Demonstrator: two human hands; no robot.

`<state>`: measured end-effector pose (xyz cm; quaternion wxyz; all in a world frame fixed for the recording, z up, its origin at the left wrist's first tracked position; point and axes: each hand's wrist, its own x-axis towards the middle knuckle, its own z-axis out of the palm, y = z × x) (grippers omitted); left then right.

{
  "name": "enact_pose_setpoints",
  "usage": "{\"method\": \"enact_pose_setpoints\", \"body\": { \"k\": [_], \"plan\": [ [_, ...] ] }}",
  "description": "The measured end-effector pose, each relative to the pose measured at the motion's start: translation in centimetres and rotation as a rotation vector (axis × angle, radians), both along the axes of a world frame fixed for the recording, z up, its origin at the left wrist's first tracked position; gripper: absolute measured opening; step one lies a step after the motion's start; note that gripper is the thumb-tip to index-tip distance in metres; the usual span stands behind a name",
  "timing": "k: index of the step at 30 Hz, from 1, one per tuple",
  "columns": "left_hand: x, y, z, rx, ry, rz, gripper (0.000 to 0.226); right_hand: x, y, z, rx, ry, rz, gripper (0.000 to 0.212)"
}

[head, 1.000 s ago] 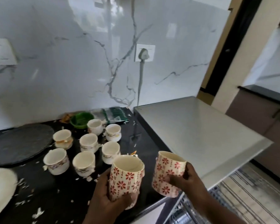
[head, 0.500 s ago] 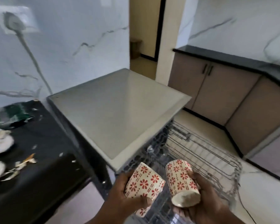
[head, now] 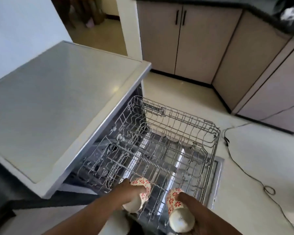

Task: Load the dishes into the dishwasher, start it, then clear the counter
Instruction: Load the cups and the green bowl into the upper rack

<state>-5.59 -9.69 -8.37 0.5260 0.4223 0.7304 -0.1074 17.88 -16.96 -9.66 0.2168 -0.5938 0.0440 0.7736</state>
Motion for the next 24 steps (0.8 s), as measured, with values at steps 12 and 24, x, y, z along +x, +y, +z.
{"method": "enact_pose_setpoints", "body": {
  "k": [12, 24],
  "plan": [
    [3.5, 1.3, -5.8, -0.151, 0.293, -0.390, 0.095, -4.4, -0.5, -8.2, -0.123, -0.167, 0.268, 0.063],
    [2.8, 1.8, -7.1, -0.166, 0.313, -0.537, 0.096, -3.7, 0.7, -7.8, -0.167, -0.268, 0.398, 0.067]
  ]
}}
